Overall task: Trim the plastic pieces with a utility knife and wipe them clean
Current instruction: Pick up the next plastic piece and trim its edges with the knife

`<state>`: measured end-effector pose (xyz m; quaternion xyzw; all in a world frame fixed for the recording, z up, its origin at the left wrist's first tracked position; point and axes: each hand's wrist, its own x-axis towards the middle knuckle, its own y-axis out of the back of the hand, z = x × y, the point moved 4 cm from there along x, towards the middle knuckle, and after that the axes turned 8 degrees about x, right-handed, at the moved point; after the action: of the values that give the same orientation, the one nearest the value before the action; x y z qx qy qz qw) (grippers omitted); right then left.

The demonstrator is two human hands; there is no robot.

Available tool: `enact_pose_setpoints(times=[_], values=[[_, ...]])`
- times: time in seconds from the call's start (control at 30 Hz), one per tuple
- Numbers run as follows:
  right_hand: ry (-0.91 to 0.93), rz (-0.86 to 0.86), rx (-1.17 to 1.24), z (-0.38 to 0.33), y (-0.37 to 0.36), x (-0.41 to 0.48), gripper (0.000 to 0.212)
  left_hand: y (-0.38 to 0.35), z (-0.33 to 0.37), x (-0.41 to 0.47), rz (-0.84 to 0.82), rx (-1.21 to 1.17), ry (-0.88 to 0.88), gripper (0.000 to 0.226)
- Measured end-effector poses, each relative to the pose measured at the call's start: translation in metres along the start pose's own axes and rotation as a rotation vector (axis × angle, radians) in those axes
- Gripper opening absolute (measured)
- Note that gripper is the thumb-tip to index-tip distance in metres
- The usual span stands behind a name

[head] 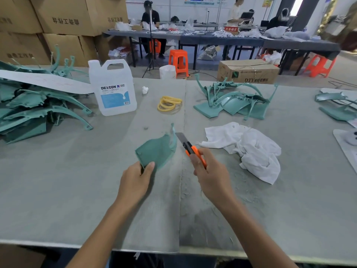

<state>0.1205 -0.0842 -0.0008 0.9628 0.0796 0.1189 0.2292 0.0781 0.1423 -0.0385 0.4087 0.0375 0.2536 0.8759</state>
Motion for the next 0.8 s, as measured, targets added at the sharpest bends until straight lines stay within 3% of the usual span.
enact_pose_setpoints(times=[0.1, 0.3, 0.57, 0.8], values=[[0.083, -0.037, -0.036, -0.018, -0.001, -0.01, 0.023, 0.003, 0.015, -0.004, -0.004, -0.163, 0.008, 0.039], [0.271, -0.04, -0.331, -0.061, 0.002, -0.012, 0.03, -0.026, 0.053, -0.04, -0.227, -0.558, -0.006, 0.02], [0.306, -0.254, -0.649, -0.07, -0.009, -0.015, 0.035, -0.044, 0.038, -0.054, -0.277, -0.537, 0.097, 0.019], [0.346, -0.234, -0.699, -0.069, -0.012, -0.011, 0.036, -0.039, 0.041, -0.058, -0.266, -0.449, 0.084, 0.027]])
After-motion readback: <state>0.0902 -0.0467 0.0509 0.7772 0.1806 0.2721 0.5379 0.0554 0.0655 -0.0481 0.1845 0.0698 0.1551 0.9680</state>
